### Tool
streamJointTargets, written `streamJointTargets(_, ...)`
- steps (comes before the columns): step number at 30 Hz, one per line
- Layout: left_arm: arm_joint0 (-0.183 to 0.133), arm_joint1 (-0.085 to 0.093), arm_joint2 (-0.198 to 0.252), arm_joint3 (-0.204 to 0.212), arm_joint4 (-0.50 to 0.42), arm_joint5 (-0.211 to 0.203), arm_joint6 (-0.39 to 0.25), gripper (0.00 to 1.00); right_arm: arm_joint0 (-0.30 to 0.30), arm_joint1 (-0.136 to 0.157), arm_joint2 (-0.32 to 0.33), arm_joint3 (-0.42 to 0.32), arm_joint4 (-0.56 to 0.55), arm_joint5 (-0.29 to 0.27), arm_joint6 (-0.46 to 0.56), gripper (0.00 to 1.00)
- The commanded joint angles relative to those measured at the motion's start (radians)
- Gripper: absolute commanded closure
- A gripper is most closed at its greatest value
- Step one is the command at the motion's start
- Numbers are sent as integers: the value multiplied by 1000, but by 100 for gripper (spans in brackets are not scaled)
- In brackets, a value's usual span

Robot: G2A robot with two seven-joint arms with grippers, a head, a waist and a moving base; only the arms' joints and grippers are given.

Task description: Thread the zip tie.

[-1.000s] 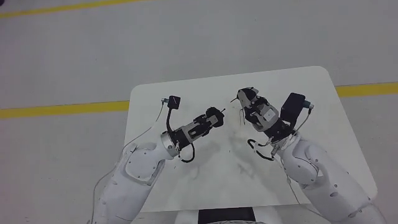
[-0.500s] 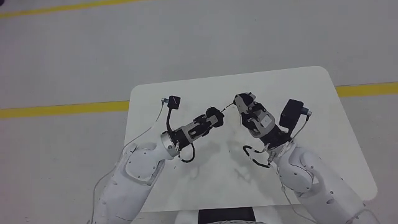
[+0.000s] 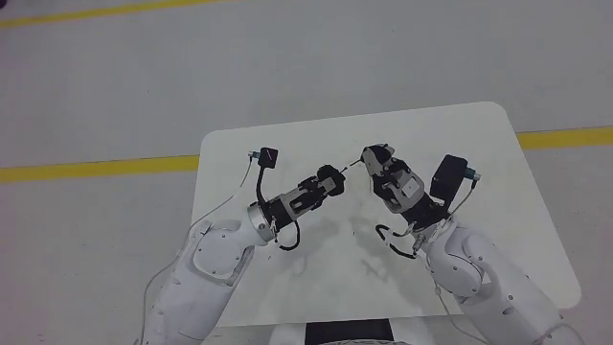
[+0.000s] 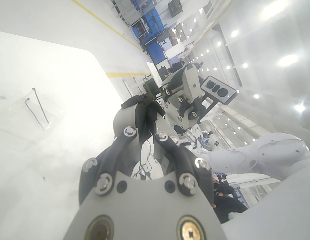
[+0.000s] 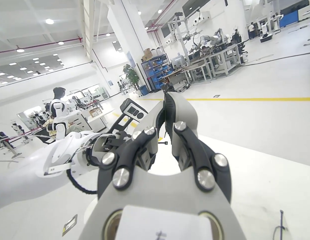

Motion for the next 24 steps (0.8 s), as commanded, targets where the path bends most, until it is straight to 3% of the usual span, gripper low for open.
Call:
streamJointTargets(1,0,0,0,0,0,0,0,100,0,-1,0,6,-3,-6,-1,100)
streamJointTargets(24,0,0,0,0,0,0,0,100,27,-24,-12,50,-16,-16,2,100)
